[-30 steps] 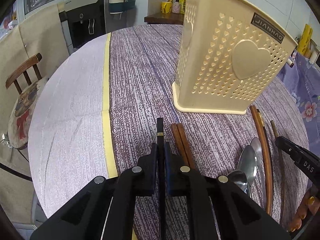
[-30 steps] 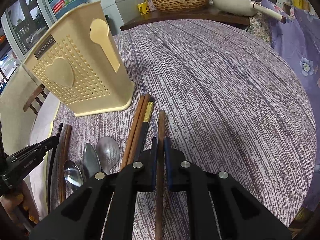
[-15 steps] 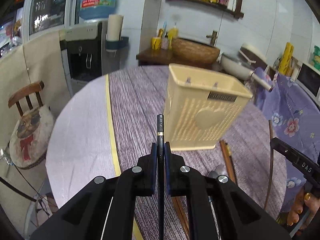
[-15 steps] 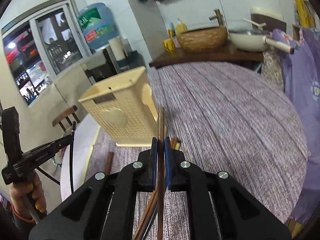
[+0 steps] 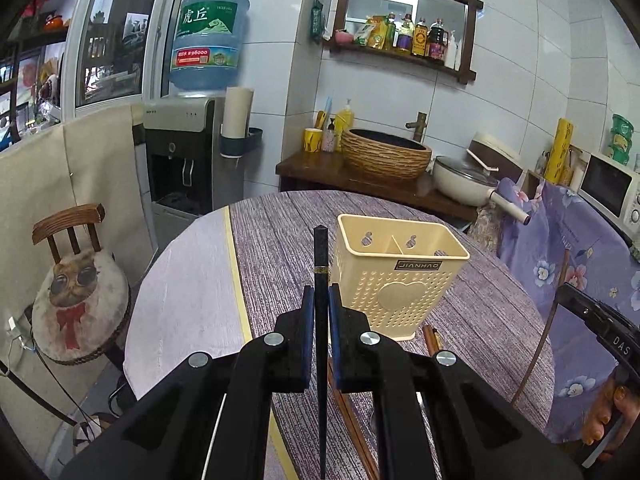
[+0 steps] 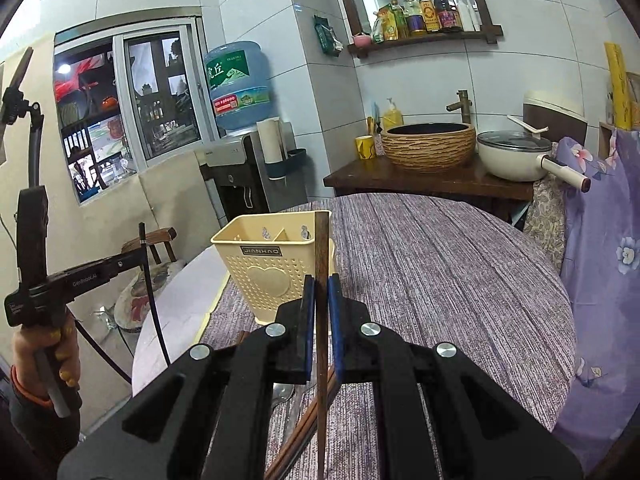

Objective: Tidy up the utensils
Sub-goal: 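Lift both chopsticks and carry them above the cream utensil holder with both tools, then lower the chopsticks into the holder and open both tools, then move both open tools back down to the utensils on the table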

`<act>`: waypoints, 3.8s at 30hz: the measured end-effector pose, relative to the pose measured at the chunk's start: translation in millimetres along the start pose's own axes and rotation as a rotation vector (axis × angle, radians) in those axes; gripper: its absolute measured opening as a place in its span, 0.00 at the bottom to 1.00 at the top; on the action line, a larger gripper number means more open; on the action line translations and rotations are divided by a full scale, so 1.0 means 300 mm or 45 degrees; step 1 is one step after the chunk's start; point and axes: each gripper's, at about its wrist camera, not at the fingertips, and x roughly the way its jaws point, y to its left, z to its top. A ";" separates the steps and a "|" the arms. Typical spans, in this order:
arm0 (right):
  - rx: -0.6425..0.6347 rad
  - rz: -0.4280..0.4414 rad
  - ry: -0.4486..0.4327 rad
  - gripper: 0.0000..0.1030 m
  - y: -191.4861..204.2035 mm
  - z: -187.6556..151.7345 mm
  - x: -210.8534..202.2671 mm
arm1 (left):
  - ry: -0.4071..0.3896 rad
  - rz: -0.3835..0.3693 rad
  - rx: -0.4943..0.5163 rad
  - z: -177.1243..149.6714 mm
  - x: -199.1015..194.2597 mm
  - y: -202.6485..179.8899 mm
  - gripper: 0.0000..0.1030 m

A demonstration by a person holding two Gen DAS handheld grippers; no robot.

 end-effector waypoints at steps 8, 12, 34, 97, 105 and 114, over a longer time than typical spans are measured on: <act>0.003 0.031 -0.040 0.08 0.005 0.035 -0.034 | -0.050 -0.010 -0.016 0.022 -0.053 0.019 0.08; 0.000 0.035 -0.057 0.08 0.009 0.057 -0.039 | -0.075 -0.005 -0.019 0.036 -0.069 0.025 0.08; 0.030 0.146 -0.087 0.08 0.030 0.282 0.018 | -0.205 -0.090 0.015 0.309 -0.149 -0.002 0.08; 0.006 -0.109 -0.094 0.66 0.020 0.118 0.232 | -0.055 -0.040 -0.064 0.063 0.107 -0.034 0.95; -0.036 -0.214 0.113 0.72 0.005 -0.094 0.221 | 0.119 0.124 -0.058 -0.144 0.124 0.047 0.94; 0.040 -0.287 0.385 0.72 -0.064 -0.321 0.290 | 0.345 0.082 -0.043 -0.315 0.187 0.061 0.70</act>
